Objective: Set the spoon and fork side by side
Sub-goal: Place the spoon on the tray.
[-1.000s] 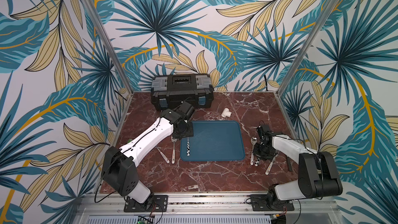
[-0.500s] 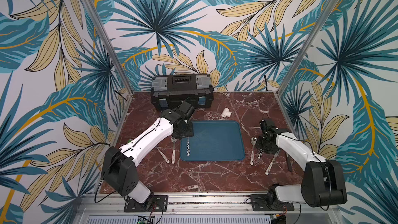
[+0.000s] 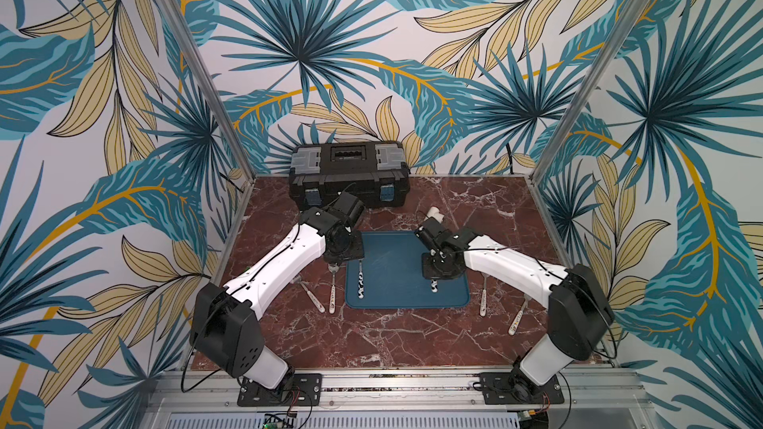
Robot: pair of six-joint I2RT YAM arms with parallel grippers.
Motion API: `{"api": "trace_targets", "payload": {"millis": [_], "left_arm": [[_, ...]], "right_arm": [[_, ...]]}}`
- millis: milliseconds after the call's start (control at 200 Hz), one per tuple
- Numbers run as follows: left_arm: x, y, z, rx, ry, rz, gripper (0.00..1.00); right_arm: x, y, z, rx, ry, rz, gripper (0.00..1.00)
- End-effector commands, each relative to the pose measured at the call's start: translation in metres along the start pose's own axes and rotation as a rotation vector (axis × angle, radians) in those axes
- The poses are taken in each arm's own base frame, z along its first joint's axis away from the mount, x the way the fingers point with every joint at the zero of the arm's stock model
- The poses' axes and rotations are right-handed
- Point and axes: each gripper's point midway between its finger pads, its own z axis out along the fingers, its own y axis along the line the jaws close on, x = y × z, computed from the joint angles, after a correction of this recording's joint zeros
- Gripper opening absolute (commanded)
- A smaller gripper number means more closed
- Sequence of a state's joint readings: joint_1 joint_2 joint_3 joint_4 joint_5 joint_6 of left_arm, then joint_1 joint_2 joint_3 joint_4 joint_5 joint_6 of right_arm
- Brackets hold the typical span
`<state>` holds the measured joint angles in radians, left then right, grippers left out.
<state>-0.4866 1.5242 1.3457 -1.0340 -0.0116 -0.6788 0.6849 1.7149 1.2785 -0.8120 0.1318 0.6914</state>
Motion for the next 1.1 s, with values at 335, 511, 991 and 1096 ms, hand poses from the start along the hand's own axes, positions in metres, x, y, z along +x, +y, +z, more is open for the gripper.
{"api": "trace_targets", "payload": {"millis": [335, 511, 991, 1096], "left_arm": [[0.01, 0.02, -0.012, 0.009, -0.021, -0.045, 0.53], [0.012, 0.023, -0.009, 0.008, -0.017, -0.046, 0.53], [0.015, 0.026, -0.002, 0.002, 0.002, -0.036, 0.53], [0.015, 0.027, -0.002, 0.003, 0.003, -0.037, 0.53]], "right_arm": [[0.011, 0.135, 0.045, -0.163, 0.125, -0.025, 0.05], [0.017, 0.14, 0.055, -0.156, 0.147, -0.022, 0.06], [0.023, 0.154, 0.068, -0.143, 0.166, -0.04, 0.08], [0.024, 0.153, 0.071, -0.138, 0.166, -0.04, 0.09]]}}
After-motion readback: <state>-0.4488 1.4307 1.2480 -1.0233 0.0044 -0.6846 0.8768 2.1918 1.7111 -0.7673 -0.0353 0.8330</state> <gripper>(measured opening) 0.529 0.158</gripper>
